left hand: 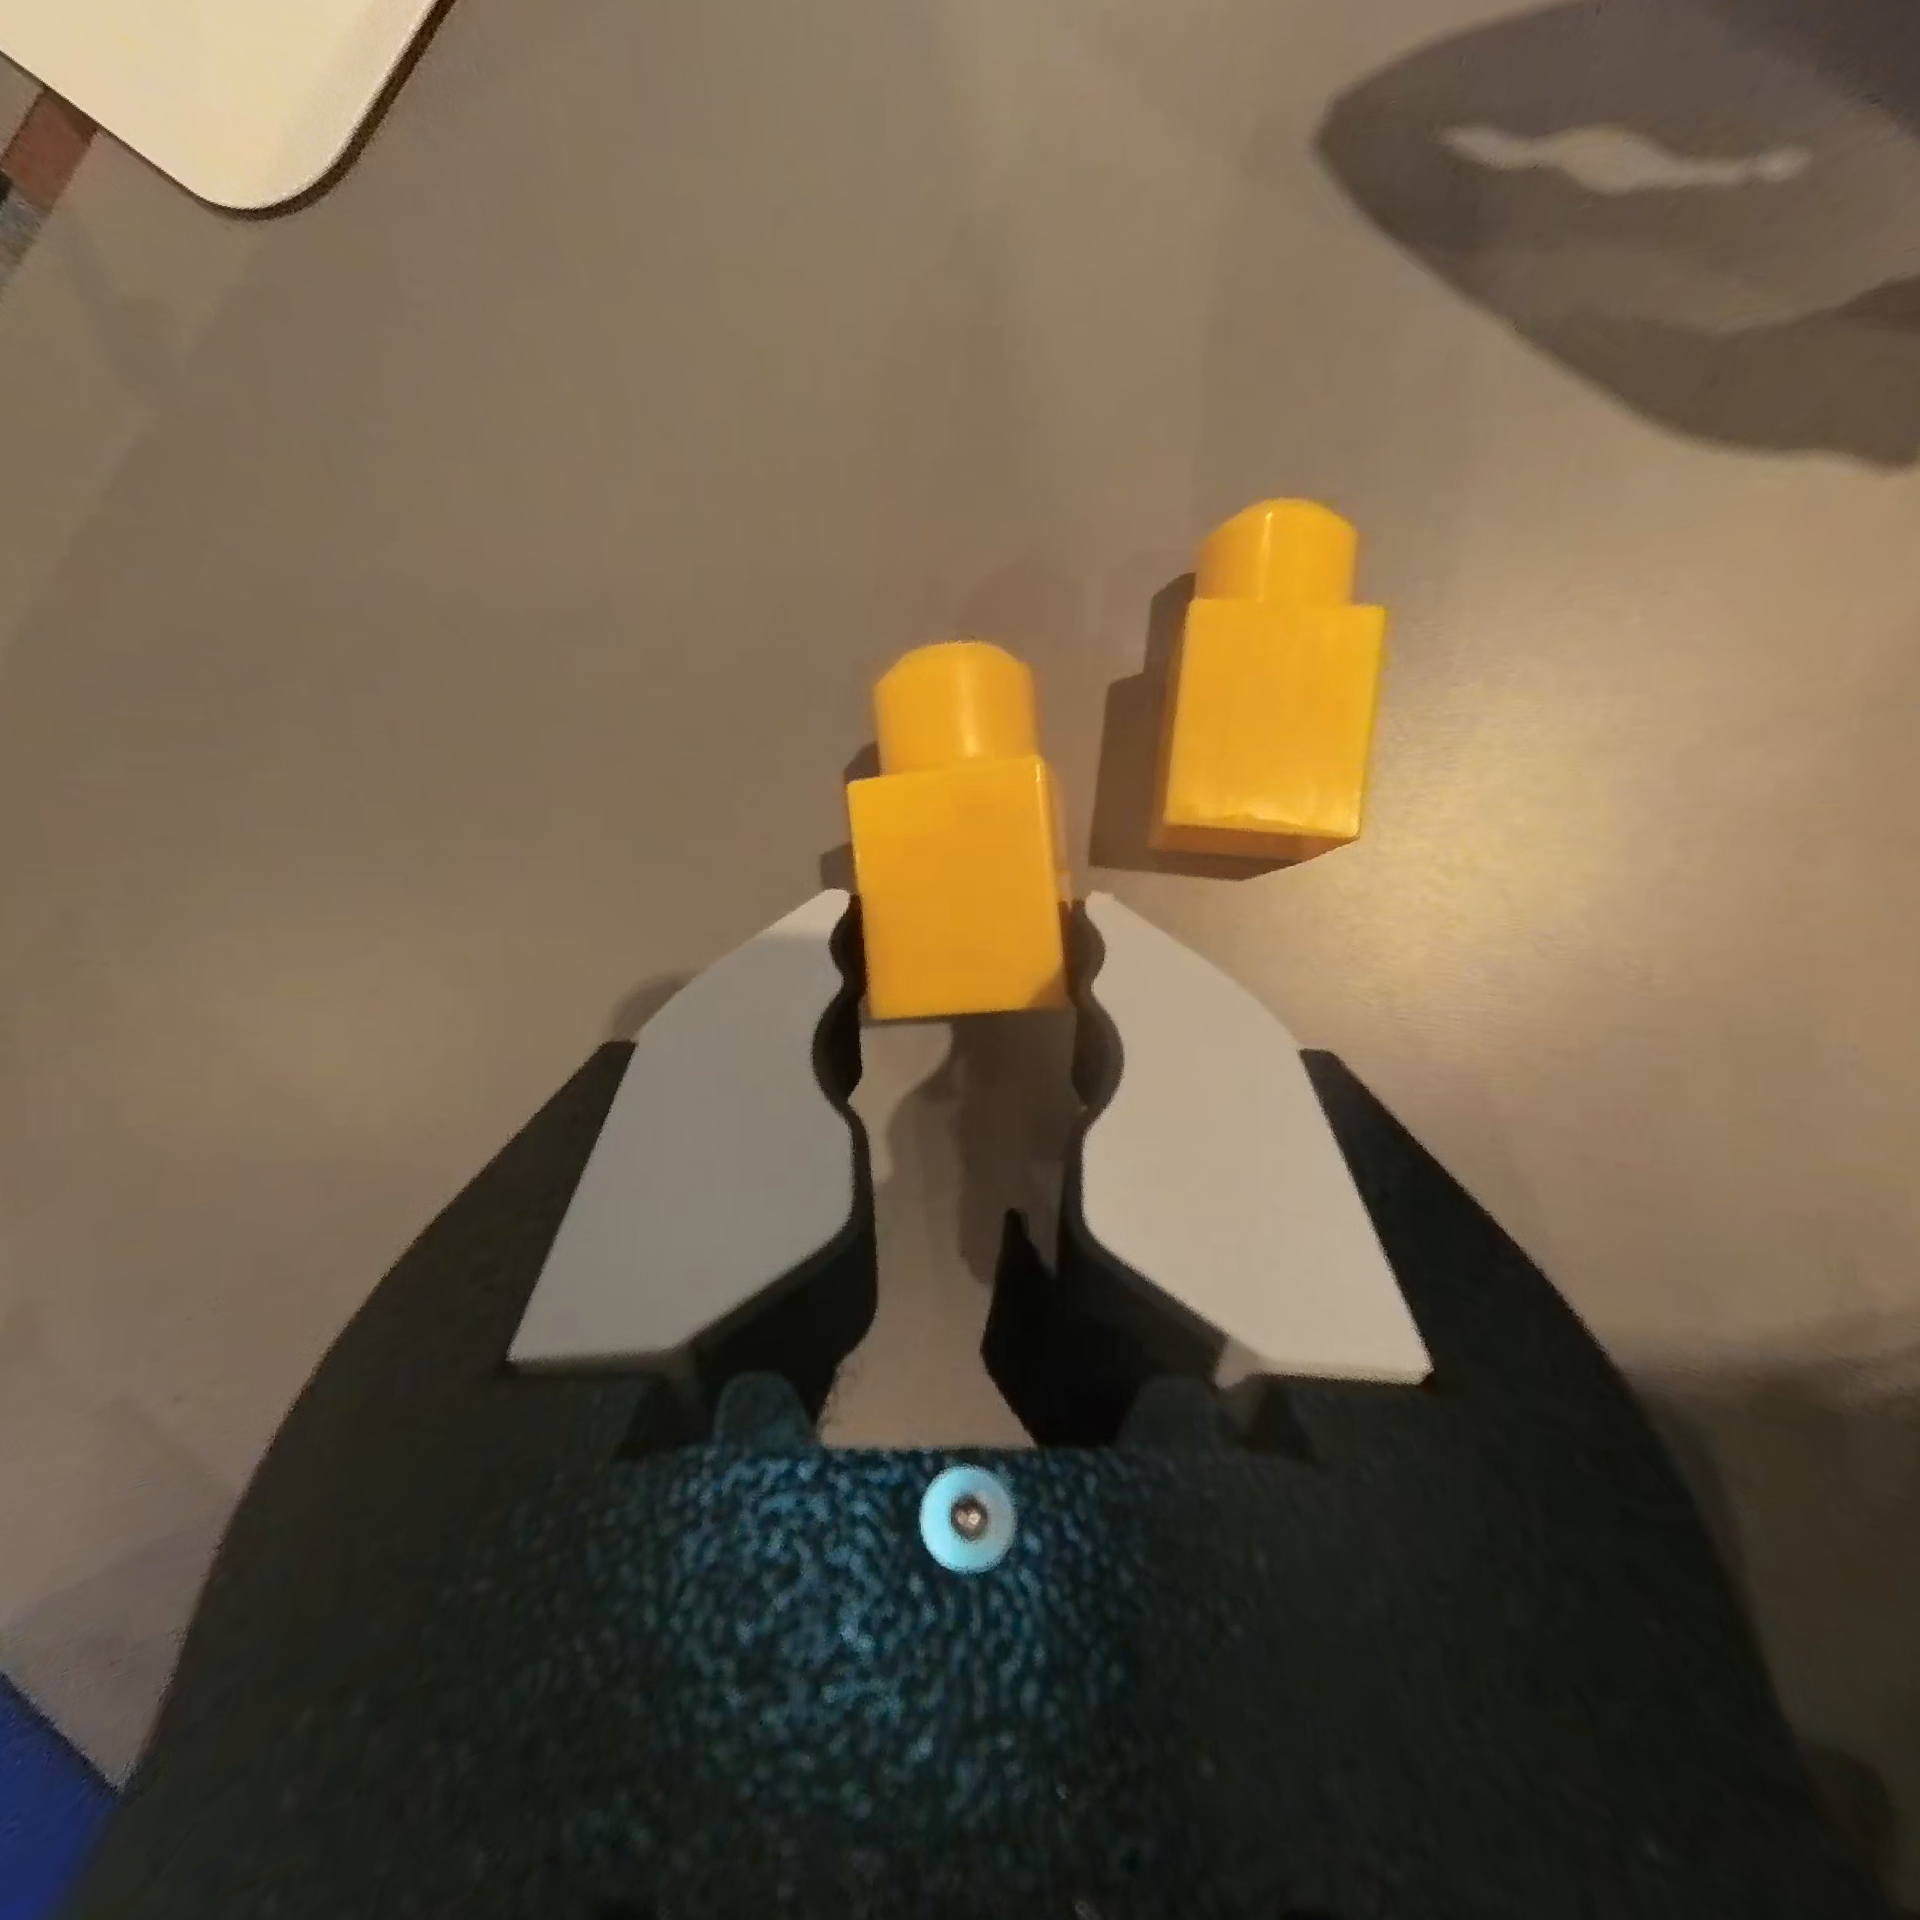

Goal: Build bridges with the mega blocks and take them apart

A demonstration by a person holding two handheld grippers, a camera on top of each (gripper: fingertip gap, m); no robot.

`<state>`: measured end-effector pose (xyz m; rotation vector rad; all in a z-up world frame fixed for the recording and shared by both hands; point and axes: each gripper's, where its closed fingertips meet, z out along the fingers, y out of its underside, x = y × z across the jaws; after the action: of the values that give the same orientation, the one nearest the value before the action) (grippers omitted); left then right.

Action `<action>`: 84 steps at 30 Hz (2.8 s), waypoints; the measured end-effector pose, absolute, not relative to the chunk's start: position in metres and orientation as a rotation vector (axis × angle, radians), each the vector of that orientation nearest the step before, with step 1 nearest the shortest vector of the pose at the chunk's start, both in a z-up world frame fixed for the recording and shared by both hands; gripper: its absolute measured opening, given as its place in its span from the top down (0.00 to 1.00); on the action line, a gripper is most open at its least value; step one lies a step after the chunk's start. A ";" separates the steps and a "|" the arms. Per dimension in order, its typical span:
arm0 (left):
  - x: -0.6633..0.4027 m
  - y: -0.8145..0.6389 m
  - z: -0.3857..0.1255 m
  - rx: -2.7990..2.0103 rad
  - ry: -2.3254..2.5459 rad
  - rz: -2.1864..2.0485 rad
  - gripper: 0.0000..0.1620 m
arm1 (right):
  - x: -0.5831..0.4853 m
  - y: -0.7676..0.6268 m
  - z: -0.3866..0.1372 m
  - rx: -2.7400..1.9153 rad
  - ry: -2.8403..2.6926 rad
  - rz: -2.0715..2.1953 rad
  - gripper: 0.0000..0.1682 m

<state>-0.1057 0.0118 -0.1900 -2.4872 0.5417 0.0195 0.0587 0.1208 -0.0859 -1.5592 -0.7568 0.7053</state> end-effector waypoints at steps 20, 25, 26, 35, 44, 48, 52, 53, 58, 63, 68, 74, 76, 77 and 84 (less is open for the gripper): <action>-0.108 0.008 -0.201 -2.544 0.574 0.071 0.76 | 0.058 0.120 -0.086 -1.559 -0.761 0.710 1.00; -0.108 0.008 -0.183 -2.488 0.572 0.070 0.67 | 0.059 0.120 -0.084 -1.555 -0.759 0.710 1.00; -0.101 0.009 -0.176 -2.455 0.589 0.022 0.68 | 0.059 0.120 -0.084 -1.553 -0.757 0.711 1.00; -0.044 0.034 -0.171 -2.487 0.874 0.003 0.72 | 0.060 0.119 -0.081 -1.544 -0.755 0.710 1.00; -0.042 0.045 -0.211 -2.713 0.952 0.125 0.75 | 0.065 0.119 -0.075 -1.531 -0.731 0.725 1.00; -0.041 0.048 -0.210 -2.691 0.978 0.149 0.79 | 0.065 0.119 -0.075 -1.531 -0.730 0.728 1.00; -0.037 0.050 -0.199 -2.578 0.953 0.087 0.80 | 0.066 0.119 -0.075 -1.531 -0.729 0.735 1.00; -0.033 0.050 -0.193 -2.524 0.939 0.034 0.80 | 0.065 0.119 -0.074 -1.528 -0.730 0.740 1.00; -0.011 0.044 -0.153 -2.184 0.906 -0.291 0.80 | 0.055 0.108 -0.072 -1.488 -0.793 0.808 1.00; -0.006 0.020 -0.141 -1.929 0.952 -0.394 0.80 | 0.054 0.107 -0.072 -1.480 -0.813 0.794 1.00; -0.001 -0.001 -0.154 -1.848 0.948 -0.415 0.80 | 0.044 0.095 -0.073 -1.441 -0.896 0.848 1.00; -0.007 -0.012 -0.163 -1.825 0.929 -0.424 0.80 | 0.024 0.063 -0.079 -1.364 -1.109 0.951 1.00; -0.009 -0.012 -0.161 -1.797 0.925 -0.416 0.80 | 0.014 0.042 -0.088 -1.353 -1.251 1.027 1.00; -0.009 -0.012 -0.158 -1.771 0.920 -0.423 0.80 | 0.010 0.032 -0.093 -1.339 -1.316 1.048 1.00; -0.009 -0.014 -0.151 -1.685 0.901 -0.493 0.80 | -0.002 0.000 -0.126 -1.324 -1.593 1.052 1.00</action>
<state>-0.0091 -0.0138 -0.1514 -1.6852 0.9015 -0.4930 -0.0016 0.0003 -0.1260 -1.3239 -1.5934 1.0519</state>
